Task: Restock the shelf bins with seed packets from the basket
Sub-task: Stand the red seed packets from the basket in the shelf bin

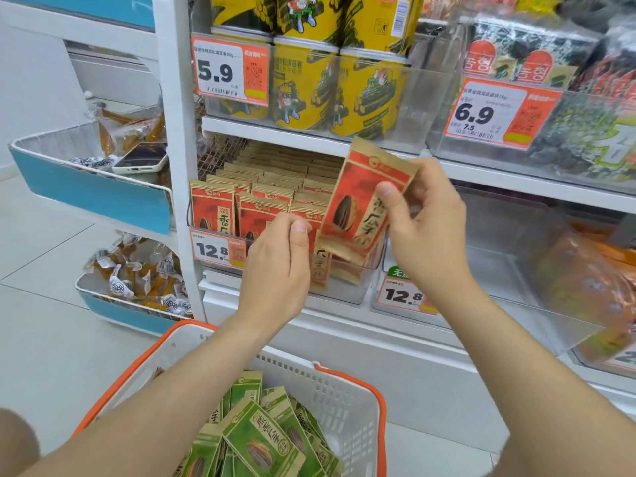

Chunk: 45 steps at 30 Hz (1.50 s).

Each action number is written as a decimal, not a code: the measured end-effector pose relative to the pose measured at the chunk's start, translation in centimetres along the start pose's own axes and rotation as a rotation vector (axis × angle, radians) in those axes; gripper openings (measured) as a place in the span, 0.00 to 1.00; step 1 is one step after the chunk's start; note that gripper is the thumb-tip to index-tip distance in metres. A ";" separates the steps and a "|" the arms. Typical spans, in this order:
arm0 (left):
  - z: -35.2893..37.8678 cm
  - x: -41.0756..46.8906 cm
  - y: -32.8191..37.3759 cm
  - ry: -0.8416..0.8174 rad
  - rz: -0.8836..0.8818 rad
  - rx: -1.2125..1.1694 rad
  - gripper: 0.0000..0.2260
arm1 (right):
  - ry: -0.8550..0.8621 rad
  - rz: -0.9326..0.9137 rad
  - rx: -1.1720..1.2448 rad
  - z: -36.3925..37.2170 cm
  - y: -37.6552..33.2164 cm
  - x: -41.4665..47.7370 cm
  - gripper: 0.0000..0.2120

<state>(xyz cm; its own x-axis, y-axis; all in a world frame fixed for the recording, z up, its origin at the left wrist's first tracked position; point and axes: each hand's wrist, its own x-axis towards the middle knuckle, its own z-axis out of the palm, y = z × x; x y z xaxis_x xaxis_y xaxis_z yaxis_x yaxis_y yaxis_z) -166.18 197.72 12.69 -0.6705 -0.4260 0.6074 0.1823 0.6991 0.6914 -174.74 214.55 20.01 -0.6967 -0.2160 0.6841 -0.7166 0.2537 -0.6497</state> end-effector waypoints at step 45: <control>-0.8 -0.4 -3.3 -0.411 0.315 0.488 0.18 | -0.347 -0.083 -1.228 6.6 2.7 2.2 0.32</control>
<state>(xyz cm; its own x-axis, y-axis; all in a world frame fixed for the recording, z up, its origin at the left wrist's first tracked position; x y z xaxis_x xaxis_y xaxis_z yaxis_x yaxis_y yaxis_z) -165.94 195.17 10.43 -0.8735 0.0229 0.4863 0.1339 0.9717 0.1948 -178.43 208.56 17.64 -0.7565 -0.4594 0.4654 -0.3862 0.8882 0.2489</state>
